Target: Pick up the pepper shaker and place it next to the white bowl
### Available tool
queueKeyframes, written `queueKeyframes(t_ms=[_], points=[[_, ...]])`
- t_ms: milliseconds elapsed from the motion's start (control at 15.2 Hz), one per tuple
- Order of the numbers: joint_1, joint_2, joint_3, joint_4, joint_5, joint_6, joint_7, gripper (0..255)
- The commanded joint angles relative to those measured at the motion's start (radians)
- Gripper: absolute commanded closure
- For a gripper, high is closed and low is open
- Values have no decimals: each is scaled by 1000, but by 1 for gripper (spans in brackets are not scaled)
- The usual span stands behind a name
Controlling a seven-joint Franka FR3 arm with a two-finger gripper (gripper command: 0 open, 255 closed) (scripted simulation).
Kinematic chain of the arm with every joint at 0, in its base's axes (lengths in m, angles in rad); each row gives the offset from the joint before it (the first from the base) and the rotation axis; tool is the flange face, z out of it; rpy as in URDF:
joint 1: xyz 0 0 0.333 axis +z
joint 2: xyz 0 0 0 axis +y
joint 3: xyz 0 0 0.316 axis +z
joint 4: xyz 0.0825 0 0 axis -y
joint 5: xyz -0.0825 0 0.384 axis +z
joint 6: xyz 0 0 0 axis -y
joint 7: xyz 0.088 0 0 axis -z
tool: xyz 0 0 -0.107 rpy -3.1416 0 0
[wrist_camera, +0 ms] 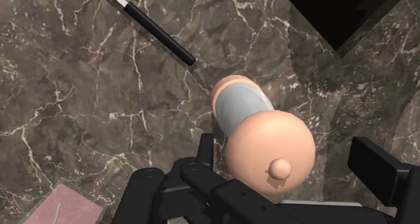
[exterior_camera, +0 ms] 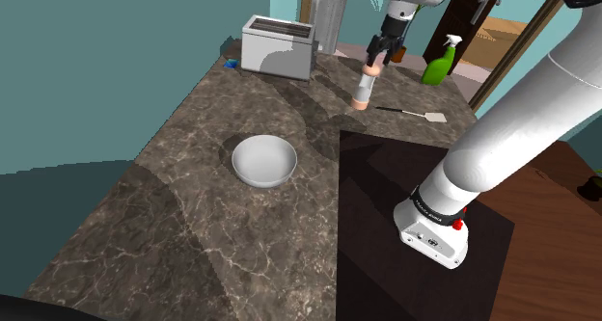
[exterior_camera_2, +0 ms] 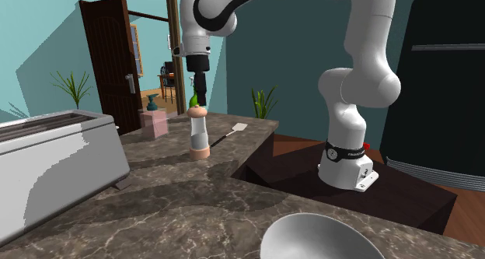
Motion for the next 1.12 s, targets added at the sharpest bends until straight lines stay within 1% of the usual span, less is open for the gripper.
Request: queueKeyframes(t_ms=[0, 198, 726, 792, 1056], points=[[1, 13, -1, -16, 8, 26, -6, 0], [3, 33, -2, -47, 21, 74, -15, 0], [3, 33, -2, -46, 21, 74, -15, 0], [3, 33, -2, -46, 21, 74, -15, 255], [3, 32, -2, -46, 21, 74, -15, 255]])
